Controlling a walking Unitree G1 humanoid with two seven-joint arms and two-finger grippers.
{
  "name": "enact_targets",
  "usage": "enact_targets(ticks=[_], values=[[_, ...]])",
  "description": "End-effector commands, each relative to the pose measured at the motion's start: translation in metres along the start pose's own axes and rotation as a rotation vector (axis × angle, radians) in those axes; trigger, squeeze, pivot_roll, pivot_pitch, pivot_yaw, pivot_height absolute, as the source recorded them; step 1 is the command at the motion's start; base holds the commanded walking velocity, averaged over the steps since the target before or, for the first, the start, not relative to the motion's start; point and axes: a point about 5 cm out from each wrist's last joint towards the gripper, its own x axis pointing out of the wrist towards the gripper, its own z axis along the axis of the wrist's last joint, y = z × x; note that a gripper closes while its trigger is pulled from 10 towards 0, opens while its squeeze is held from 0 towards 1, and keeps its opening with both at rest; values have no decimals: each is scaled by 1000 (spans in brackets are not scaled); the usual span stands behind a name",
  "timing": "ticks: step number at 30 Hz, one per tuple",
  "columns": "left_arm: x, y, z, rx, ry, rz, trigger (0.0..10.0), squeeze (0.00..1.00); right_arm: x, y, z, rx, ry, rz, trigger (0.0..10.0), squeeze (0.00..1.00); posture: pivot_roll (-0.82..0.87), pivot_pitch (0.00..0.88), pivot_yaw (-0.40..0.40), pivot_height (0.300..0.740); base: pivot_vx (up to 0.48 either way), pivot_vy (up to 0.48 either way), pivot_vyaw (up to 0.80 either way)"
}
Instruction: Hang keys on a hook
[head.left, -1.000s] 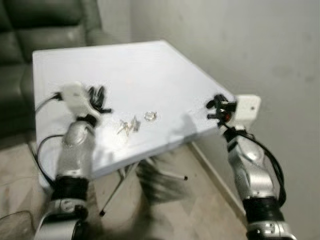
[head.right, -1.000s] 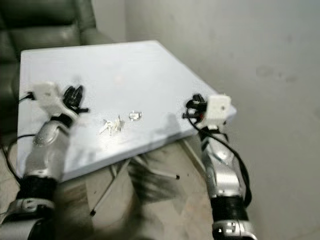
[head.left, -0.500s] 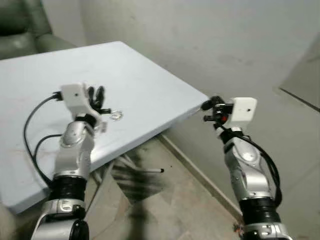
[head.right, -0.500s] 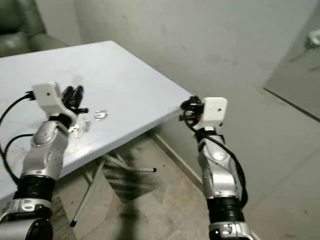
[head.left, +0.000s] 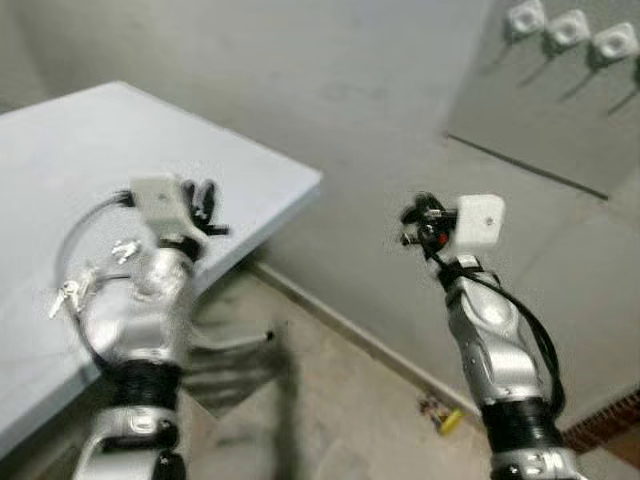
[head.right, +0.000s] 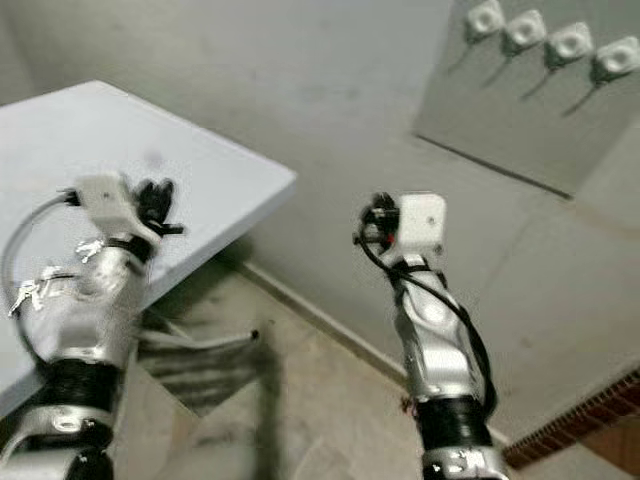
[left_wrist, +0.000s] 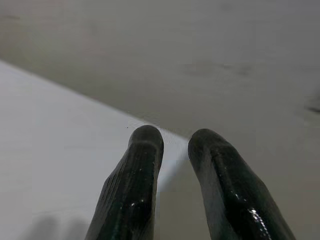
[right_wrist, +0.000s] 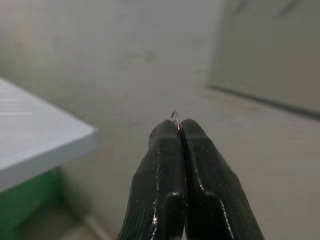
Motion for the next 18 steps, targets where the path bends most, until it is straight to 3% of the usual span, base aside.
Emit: enact_targets(ticks=[1, 16, 18], values=[[0, 2, 7, 26, -18, 1, 10000, 0, 3, 4, 6, -5, -25, 10, 10000, 0, -38, 0, -41, 740, 0, 0, -763], [-2, -11, 3, 36, 8, -52, 10000, 0, 1, 4, 4, 12, -7, 13, 10000, 0, -45, 0, -36, 740, 0, 0, -765], [-2, -13, 2, 28, 13, -66, 10000, 0, 1, 6, 4, 13, -5, 26, 10000, 0, -46, 0, -36, 740, 0, 0, 0]])
